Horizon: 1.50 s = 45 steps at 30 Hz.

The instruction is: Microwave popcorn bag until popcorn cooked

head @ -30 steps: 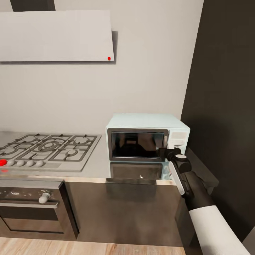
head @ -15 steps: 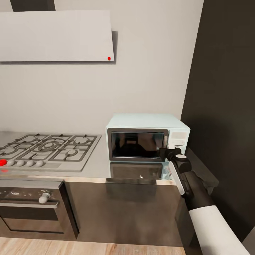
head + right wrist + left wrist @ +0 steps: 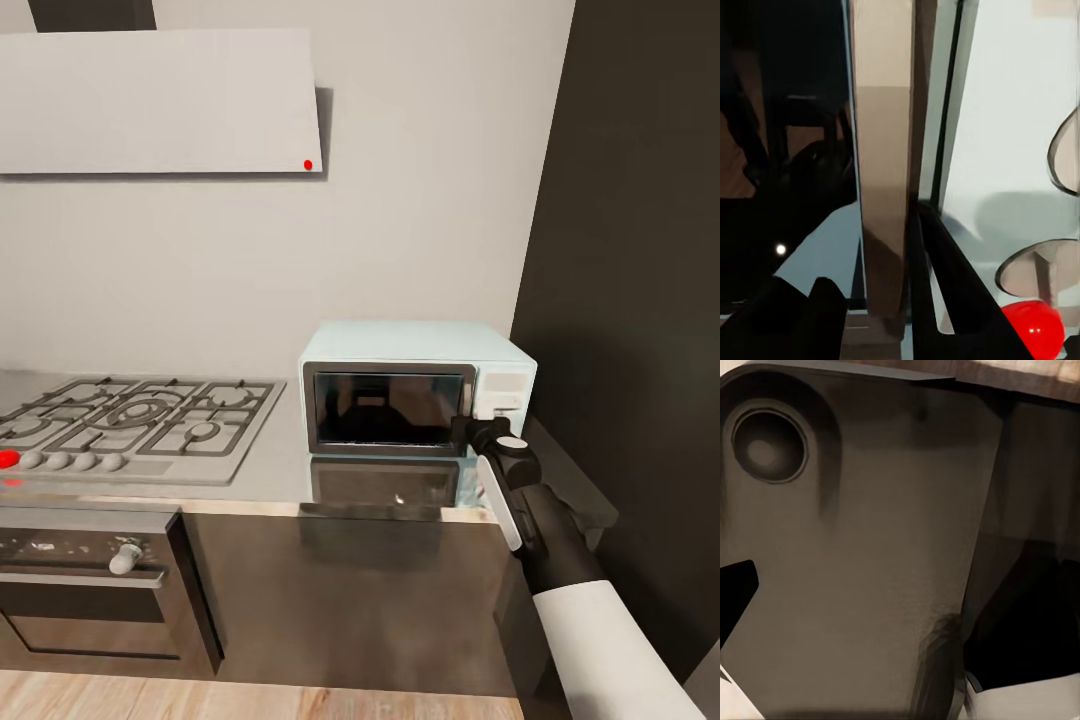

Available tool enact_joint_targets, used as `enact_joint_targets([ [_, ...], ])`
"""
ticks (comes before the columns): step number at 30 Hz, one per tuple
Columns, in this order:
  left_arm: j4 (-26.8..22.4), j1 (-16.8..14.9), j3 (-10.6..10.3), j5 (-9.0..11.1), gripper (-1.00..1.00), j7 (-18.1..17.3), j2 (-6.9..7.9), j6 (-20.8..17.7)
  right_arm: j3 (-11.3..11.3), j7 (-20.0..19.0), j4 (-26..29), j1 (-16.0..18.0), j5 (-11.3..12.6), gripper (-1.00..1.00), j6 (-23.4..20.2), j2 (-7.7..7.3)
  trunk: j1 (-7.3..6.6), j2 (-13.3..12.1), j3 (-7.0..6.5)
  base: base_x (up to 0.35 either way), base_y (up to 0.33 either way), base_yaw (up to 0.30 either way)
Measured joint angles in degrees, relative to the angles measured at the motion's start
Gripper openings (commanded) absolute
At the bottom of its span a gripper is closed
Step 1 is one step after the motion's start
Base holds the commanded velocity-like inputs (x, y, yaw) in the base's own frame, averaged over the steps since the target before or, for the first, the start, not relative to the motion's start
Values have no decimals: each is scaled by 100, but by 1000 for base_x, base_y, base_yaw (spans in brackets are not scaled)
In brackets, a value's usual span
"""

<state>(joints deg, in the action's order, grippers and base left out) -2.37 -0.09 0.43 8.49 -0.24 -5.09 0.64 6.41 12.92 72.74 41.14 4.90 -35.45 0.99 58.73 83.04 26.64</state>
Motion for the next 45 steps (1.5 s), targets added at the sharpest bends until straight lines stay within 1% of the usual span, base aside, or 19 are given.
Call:
enact_joint_targets([
  [4, 5, 0, -1, 0, 100, 0, -3, 1, 7, -1, -46, 6, -35, -100, 24, 4, 1, 1, -3, -90, 0, 0],
  [8, 5, -1, -3, 0, 100, 0, -8, 8, 24, -20, -68, 5, 68, -100, 50, 3, 3, 0, -2, -300, 0, 0],
  [12, 5, -1, -3, 0, 100, 0, -9, 9, 166, -5, -69, 5, 39, -100, 53, 1, 3, 0, -2, -331, 0, 0],
  [14, 5, -1, -2, 0, 100, 0, -8, 9, 268, 61, -71, 4, 16, -100, 52, 9, 2, 0, -2, -221, 0, 0],
  [25, 5, -1, -2, 1, 100, 0, 0, 8, 582, 57, -68, 5, -8, -100, 53, 10, 1, 0, -3, -172, 0, 0],
  [41, 5, -1, -2, -1, 100, 0, 0, 3, 589, 50, -67, 5, -20, -100, 43, 11, 0, 1, -3, -3, 0, 0],
  [42, 5, -1, -2, -1, 100, 0, 0, 4, 588, 46, -67, 5, -21, 100, 43, 11, 0, 1, -3, 0, 0, 0],
  [45, 5, -1, -1, 0, 100, 0, 0, 7, 120, 35, -71, 3, 44, 100, 43, 10, 0, 0, -2, 0, 0, 0],
])
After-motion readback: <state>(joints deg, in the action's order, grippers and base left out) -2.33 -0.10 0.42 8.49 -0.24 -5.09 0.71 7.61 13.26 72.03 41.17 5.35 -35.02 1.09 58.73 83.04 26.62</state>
